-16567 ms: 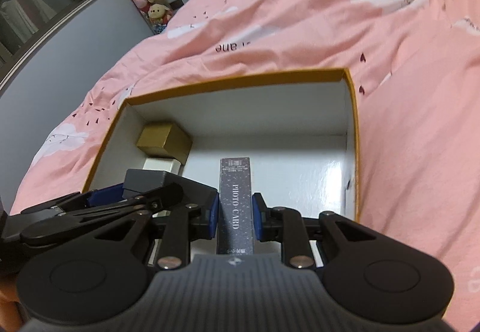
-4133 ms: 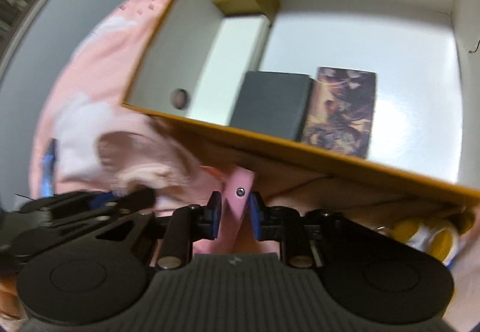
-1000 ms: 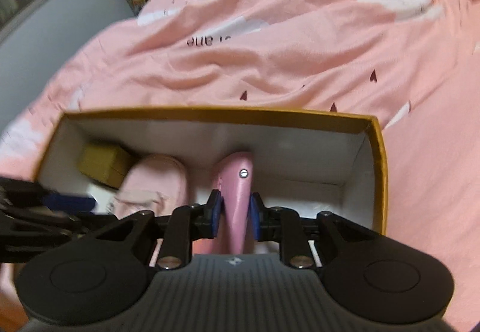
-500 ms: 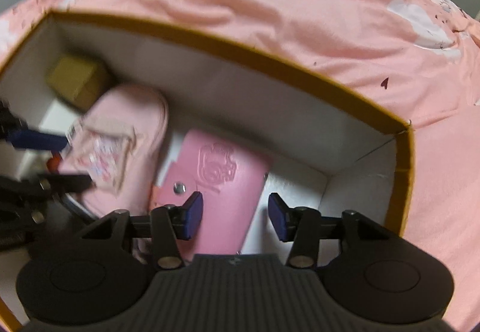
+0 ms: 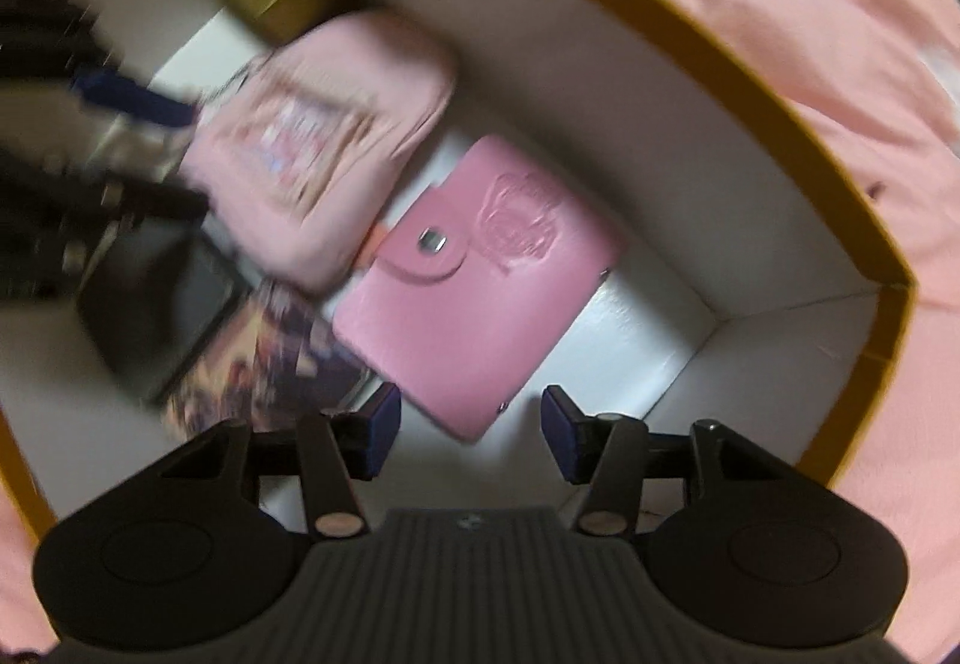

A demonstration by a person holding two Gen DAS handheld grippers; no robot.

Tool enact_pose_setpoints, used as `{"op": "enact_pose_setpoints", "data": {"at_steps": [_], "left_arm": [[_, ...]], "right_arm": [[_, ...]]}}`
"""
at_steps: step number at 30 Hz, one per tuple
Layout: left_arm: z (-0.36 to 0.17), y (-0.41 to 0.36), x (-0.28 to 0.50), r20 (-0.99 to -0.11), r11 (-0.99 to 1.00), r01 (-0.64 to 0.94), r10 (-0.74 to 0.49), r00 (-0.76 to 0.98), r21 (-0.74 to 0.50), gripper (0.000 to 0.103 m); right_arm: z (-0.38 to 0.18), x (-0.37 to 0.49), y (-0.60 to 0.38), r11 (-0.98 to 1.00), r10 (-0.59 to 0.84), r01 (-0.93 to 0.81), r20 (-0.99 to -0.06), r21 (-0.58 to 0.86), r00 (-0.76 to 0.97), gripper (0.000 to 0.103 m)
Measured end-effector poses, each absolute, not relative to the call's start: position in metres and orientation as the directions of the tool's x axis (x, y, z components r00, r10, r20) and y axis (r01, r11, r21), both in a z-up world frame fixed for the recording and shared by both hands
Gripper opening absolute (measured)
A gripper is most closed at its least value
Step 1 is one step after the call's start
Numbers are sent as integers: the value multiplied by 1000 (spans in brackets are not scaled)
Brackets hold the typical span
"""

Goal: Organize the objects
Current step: 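Lower the pouch and wallet into the orange box and open both tools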

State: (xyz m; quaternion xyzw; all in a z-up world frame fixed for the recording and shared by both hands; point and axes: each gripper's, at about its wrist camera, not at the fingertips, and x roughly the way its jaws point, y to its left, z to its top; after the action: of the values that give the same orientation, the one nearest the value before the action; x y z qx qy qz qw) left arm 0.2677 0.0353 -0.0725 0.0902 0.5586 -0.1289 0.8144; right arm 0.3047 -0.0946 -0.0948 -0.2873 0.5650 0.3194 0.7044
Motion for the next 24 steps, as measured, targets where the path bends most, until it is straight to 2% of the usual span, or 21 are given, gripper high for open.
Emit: {"op": "enact_pose_setpoints", "data": {"at_steps": [3,6,13,19,24], "left_arm": [[-78,35,268,-936,953,302,-108,335,-2,48],[-78,34,267,-935,956,294,-96,341,9,48],[-77,35,267,-936,963,265,-52,349,45,47],[-75,30,259,-929,969,237,-23,370,71,47],[-44,22,231,-868,980,179,-19,496,82,47]], "right_arm": [[-100,301,-96,583,129,-809,-975,-72,180,40],[-97,299,-97,566,180,-823,-966,-51,184,34],[-94,294,-90,508,206,-857,-953,-90,222,33],[-90,299,-98,556,223,-829,-951,-56,214,32],[-57,283,-116,633,314,-774,-909,-16,276,35]]}}
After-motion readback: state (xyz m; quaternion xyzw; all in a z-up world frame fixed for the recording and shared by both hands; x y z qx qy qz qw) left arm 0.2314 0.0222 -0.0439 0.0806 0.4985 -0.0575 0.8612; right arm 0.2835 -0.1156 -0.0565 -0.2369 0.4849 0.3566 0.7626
